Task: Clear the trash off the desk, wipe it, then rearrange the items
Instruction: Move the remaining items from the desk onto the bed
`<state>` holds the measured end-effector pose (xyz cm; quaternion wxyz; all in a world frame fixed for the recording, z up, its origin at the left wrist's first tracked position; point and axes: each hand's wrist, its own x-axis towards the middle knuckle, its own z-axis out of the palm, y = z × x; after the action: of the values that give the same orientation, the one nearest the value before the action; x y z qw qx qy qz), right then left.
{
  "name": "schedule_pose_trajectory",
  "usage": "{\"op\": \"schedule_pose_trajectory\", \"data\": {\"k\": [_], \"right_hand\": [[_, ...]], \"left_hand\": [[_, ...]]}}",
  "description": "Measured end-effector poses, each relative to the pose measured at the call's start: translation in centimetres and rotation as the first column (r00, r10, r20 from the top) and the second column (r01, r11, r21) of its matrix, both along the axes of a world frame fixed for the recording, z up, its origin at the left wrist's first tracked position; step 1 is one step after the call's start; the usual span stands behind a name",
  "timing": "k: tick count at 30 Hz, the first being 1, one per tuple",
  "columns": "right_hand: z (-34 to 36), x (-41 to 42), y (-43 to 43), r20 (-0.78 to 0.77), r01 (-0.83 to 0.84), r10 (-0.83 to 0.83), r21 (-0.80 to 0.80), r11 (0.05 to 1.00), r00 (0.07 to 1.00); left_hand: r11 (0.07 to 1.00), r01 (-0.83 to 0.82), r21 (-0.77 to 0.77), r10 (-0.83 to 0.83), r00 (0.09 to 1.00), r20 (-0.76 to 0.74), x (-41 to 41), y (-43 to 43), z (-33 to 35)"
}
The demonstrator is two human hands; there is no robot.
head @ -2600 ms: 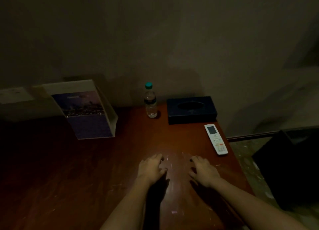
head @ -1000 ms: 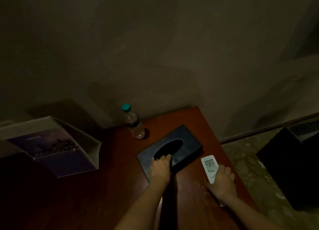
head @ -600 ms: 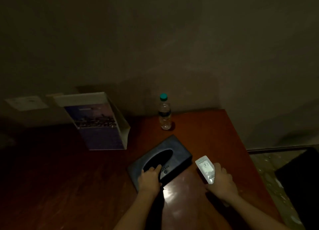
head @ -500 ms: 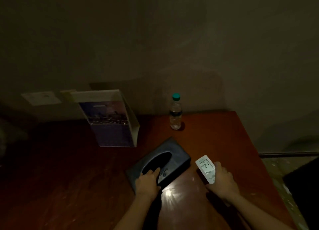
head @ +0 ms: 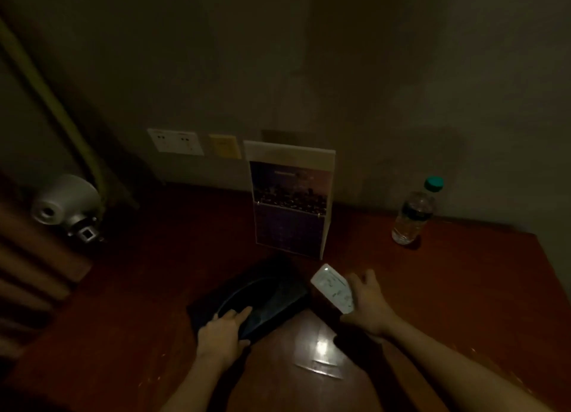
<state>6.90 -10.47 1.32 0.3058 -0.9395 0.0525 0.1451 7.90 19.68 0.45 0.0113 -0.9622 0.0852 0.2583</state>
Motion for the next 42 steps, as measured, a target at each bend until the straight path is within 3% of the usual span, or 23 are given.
{"op": "schedule_pose_trajectory", "data": {"k": [7, 14, 21, 31, 42], "right_hand": [[0.8, 7.2, 2.4, -0.060, -0.125, 0.120, -0.098, 0.987, 0.991], [0.4, 11.9, 3.7, -0.075, -0.136, 0.136, 0.003, 0.991, 0.988], [-0.6, 13.3, 4.3, -0.177, 0.003, 0.029, 0.183, 0.983, 0.984], [-0.2, 10.1, 4.9, -0.190, -0.067, 0.091, 0.127, 0.990, 0.978], [-0.4, -0.8, 4.2, -0.026, -0.026, 0.028, 0.069, 0.997, 0.999]], "left_hand": [[0.997, -0.034, -0.064, 0.039, 0.997, 0.068, 1.8, 2.0, -0.8], [0.992, -0.083, -0.096, 0.092, 0.991, 0.093, 3.3, 2.5, -1.0], [0.989, -0.109, -0.097, 0.119, 0.987, 0.104, 3.6, 2.4, -1.2], [0.993, -0.099, -0.061, 0.103, 0.992, 0.076, 3.6, 2.4, -0.9], [0.992, -0.117, -0.057, 0.120, 0.991, 0.065, 3.3, 1.4, -0.5]]}}
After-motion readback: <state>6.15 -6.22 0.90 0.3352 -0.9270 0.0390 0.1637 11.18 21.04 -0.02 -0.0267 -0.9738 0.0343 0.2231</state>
